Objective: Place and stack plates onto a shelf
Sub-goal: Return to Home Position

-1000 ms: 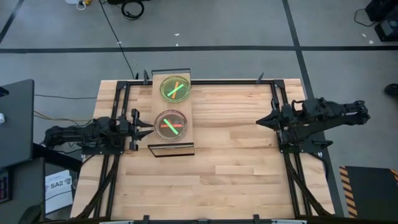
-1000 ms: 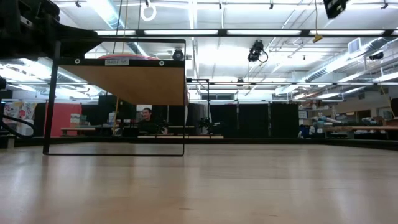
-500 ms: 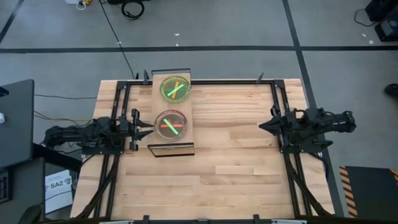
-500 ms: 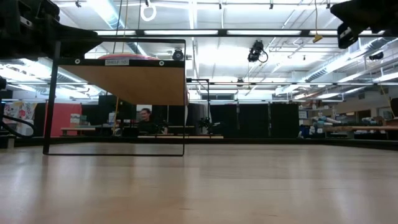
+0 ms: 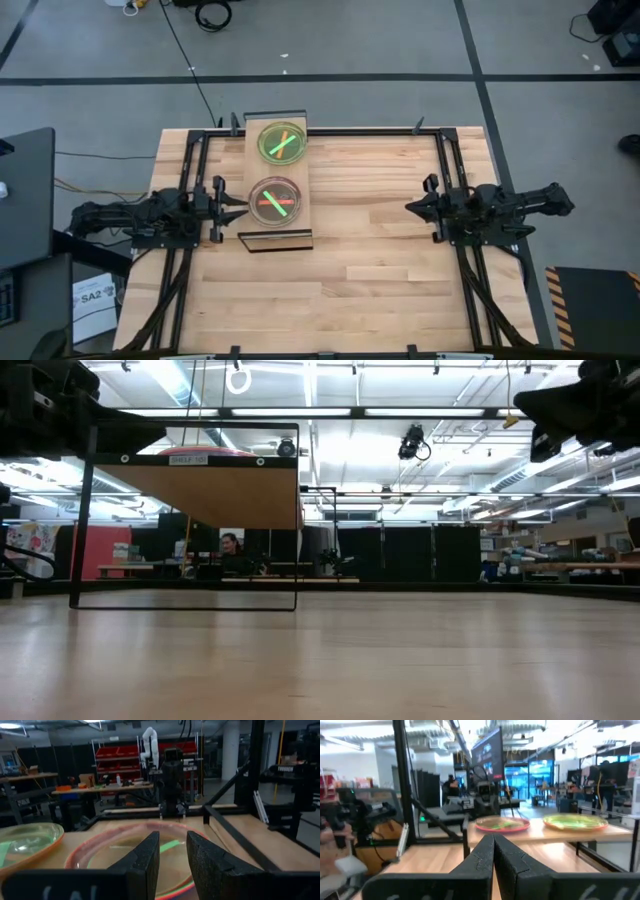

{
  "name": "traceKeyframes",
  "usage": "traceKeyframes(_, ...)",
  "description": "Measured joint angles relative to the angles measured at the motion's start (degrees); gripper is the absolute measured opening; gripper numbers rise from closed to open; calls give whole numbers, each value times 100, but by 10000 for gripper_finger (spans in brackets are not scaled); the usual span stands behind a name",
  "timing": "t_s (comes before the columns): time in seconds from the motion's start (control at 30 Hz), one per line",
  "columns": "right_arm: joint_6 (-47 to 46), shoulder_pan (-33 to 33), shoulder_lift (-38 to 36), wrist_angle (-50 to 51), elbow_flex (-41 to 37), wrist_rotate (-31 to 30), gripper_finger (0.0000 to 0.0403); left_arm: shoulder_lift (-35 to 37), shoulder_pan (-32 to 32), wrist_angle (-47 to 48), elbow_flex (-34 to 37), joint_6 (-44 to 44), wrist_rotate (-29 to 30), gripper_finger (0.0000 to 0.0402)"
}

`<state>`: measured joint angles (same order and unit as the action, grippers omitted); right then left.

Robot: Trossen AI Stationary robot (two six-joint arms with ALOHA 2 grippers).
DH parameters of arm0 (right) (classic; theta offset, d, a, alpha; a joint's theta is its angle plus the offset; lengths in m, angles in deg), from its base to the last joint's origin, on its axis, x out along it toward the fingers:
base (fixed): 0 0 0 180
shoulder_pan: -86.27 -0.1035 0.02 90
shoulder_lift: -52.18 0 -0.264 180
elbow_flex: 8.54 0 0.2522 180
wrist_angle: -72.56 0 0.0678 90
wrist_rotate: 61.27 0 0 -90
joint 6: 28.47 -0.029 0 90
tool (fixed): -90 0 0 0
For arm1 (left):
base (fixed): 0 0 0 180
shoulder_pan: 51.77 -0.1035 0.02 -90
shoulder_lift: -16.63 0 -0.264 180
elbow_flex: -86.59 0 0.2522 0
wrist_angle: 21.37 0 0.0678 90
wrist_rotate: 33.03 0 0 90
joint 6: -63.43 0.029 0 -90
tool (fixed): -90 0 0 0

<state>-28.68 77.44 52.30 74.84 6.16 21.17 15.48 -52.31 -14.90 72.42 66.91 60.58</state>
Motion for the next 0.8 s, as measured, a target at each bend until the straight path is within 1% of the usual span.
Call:
traceKeyframes(0.2,73,195,3,56,-58,-17,16,-8,0,32,0,-133,18,105)
traceKeyframes(0.33,178,303,4,343,-58,-30,16,-8,0,35,1,-132,19,105)
traceKeyframes(0.53,-262,336,9,700,-58,-33,16,-8,0,35,2,-133,18,105)
traceKeyframes(0.8,-261,336,9,709,-58,-31,16,-8,0,32,2,-135,18,105)
